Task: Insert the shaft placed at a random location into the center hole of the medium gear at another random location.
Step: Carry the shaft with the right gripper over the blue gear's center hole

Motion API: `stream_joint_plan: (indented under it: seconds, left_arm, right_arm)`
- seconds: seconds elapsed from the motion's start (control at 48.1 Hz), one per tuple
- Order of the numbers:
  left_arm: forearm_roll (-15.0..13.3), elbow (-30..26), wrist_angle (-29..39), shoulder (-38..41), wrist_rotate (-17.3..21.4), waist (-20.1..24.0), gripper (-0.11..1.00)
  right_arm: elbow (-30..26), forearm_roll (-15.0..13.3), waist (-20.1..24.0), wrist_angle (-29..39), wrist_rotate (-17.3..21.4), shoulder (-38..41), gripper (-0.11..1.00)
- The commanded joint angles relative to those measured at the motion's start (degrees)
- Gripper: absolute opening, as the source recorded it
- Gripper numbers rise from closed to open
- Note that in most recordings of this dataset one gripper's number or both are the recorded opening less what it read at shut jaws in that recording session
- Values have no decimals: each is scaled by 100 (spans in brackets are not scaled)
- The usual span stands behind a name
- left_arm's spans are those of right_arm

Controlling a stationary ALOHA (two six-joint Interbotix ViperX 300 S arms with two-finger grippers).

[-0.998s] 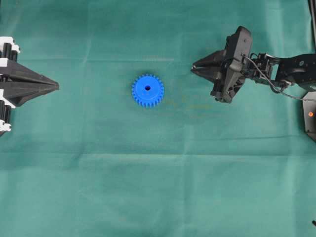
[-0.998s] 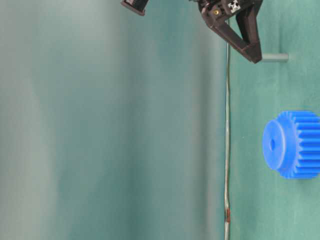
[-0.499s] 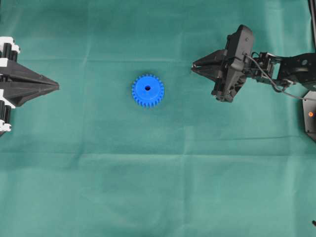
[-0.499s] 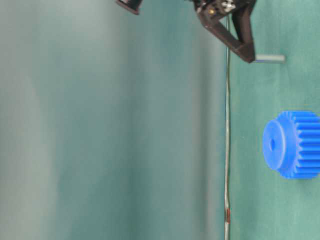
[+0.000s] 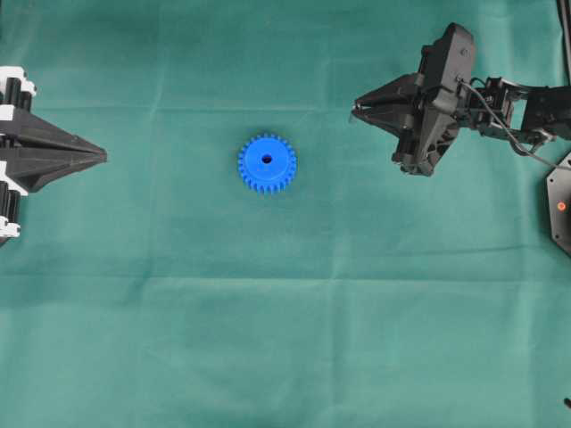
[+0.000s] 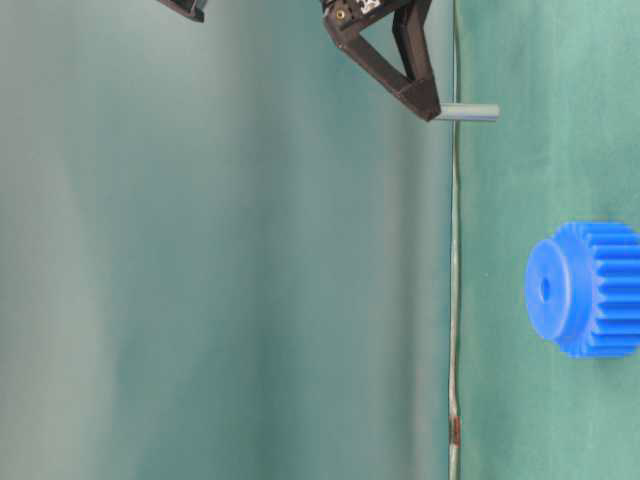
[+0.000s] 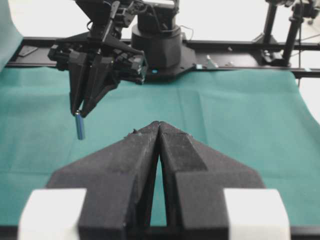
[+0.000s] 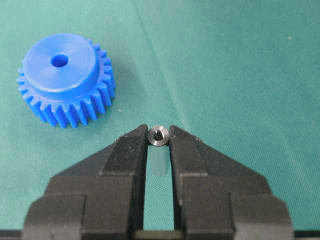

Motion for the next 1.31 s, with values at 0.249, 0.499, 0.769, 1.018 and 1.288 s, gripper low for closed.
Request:
stream_joint_plan:
  seconds: [0.249,0.499,0.769,1.018,1.288]
  left_arm:
    - [18,-132,-26,44,-9,0,0]
    - [18,-132,-26,44,-9,-9,0]
    - [18,-132,-26,44,-9,-9,0]
    - [18,-132,-26,44,-9,0,0]
    - [18,-132,-9,44,-9,-9,0]
  right_arm:
    - [-404,18,264,-158,-53,132,13]
    - [-993,53,677,-158,-35,606,13]
    - [-1652,53,923,-132,-44,1072,13]
    - [-1881,35,949,-141,-53,1274,13]
    - [-1846,44,940,-158,-53,1310,13]
